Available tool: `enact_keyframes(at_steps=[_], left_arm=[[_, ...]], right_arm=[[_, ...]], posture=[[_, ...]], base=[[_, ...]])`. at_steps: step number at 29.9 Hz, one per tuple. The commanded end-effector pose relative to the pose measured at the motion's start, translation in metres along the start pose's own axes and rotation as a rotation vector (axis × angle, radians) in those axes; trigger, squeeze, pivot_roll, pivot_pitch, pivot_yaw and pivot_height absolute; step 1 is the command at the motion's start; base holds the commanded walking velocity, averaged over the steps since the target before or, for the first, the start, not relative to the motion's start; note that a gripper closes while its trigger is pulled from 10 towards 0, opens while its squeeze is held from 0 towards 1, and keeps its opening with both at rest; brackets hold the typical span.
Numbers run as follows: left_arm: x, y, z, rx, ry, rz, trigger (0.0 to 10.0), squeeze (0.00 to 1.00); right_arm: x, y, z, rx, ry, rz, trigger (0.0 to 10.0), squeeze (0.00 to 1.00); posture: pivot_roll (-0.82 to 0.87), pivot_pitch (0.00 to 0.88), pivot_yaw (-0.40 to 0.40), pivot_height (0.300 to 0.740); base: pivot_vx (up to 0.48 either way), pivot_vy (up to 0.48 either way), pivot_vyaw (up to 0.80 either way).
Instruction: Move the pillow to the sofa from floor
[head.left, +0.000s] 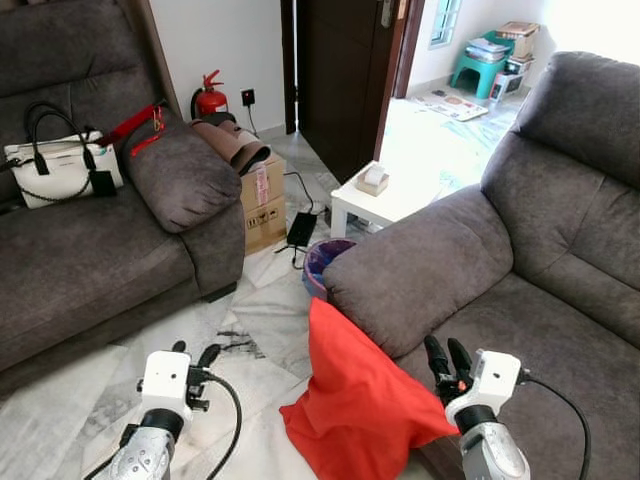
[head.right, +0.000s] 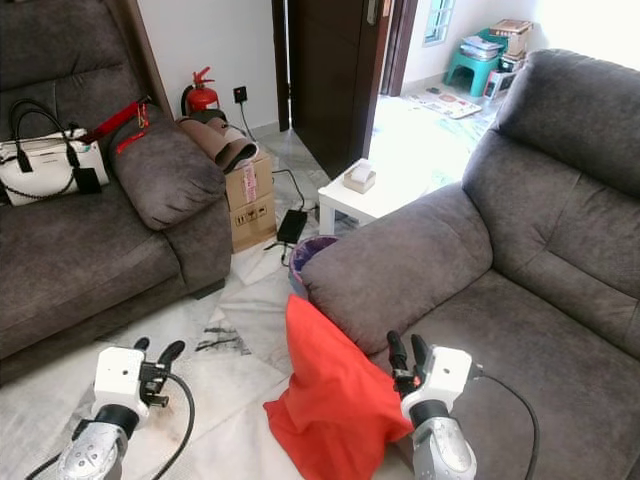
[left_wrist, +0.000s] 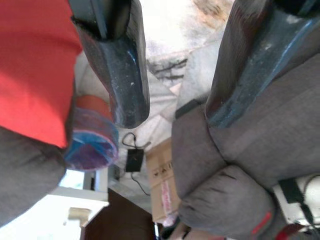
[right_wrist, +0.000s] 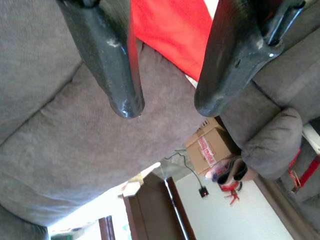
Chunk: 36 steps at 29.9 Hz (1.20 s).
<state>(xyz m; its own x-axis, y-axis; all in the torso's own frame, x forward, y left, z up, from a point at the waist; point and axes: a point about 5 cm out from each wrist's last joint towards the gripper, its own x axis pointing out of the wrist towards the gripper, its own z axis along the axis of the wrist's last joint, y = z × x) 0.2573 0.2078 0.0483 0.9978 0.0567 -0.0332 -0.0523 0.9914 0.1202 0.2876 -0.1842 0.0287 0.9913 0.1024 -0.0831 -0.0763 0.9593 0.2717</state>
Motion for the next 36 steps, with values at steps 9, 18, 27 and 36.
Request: enact_keyframes(at_steps=[9, 18, 27, 36], left_arm=[[0.006, 0.014, 0.006, -0.025, -0.003, 0.062, 10.0, 0.0], [0.008, 0.016, 0.004, -0.033, 0.029, 0.073, 10.0, 0.0], [0.009, 0.01, 0.005, -0.047, 0.028, 0.056, 10.0, 0.0], [0.008, 0.007, 0.004, -0.055, 0.034, 0.053, 10.0, 0.0]], right_arm=[[0.001, 0.004, -0.001, 0.019, 0.0, -0.018, 10.0, 0.0], [0.004, 0.008, -0.003, 0.024, 0.035, -0.027, 10.0, 0.0], [0.004, 0.008, -0.002, 0.029, 0.027, -0.029, 10.0, 0.0], [0.008, 0.01, -0.006, 0.014, 0.087, -0.026, 10.0, 0.0]], posture=[[0.0, 0.092, 0.009, 0.71], [0.0, 0.115, 0.009, 0.71], [0.0, 0.121, 0.01, 0.69], [0.01, 0.124, 0.009, 0.69]], base=[[0.0, 0.0, 0.0], [0.0, 0.0, 0.0], [0.0, 0.0, 0.0], [0.0, 0.0, 0.0]])
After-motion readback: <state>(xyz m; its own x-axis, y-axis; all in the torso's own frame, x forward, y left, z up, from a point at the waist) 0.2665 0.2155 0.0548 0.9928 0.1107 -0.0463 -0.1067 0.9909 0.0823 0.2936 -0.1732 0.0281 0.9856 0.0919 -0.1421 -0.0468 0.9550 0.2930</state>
